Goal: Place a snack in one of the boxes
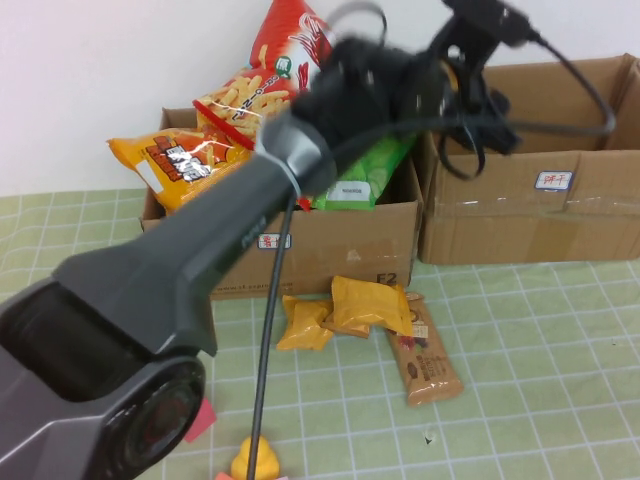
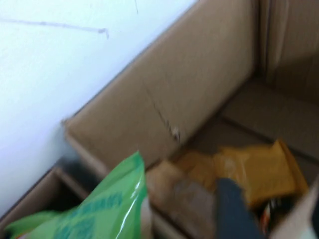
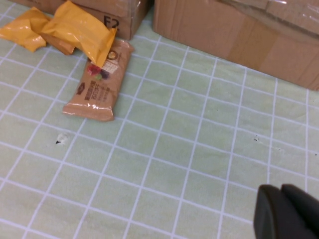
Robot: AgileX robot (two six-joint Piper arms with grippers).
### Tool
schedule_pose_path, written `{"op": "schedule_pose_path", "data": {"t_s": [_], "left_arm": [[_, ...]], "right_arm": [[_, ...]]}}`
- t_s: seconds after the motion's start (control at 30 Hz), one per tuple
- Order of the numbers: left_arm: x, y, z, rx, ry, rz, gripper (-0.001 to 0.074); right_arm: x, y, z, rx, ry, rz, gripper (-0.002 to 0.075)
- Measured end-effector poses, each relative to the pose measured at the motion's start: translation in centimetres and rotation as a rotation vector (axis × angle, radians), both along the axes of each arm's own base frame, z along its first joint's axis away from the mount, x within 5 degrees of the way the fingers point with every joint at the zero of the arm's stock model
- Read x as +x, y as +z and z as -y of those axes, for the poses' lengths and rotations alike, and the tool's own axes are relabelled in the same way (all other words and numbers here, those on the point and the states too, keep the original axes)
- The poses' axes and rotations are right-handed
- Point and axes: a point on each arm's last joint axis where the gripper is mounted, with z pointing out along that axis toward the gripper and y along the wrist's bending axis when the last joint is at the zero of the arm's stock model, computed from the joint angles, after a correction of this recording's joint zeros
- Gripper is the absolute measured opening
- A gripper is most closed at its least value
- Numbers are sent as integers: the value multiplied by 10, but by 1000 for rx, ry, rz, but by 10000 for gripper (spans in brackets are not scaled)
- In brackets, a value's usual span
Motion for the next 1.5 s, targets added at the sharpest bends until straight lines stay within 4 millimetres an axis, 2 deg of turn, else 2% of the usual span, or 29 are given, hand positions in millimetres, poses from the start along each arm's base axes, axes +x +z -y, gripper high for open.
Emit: {"op": "schedule_pose_path", "data": {"t_s": [0.13,0.23,0.43,0.6,0.73,0.83,0.93,1.07,1.17,1.3,1.5], "left_arm": [[-16,41,-21,143,34,-34,91],[-34,76,-44,238,91,-65,27],[-70,145,-88,296,190,27,2],[-98,187,-112,255,212,101,0],[-130,224,-139,200,227,167,-1],[-154,241,-162,208,255,192,-2],[-173,244,-182,259,286,189,-1],[-192,230,-201,325,308,132,-1],[-209,214,-214,327,326,69,-1],[-234,192,-232,273,326,76,-1],[-271,139,-254,176,278,144,-1]], "right_arm": [[0,0,0,-1,1,0,-2],[0,0,0,-1,1,0,-2],[0,0,-1,12,0,-2,-2],[-1,0,-2,11,18,2,-2],[-1,1,-2,9,25,7,-2],[-2,1,-2,21,26,5,-2],[-2,1,-3,28,26,2,-2],[-2,1,-3,27,26,3,-2],[-2,1,-3,27,27,4,-2],[-2,1,-3,30,27,6,-2],[-6,3,-7,35,98,13,-2]]}}
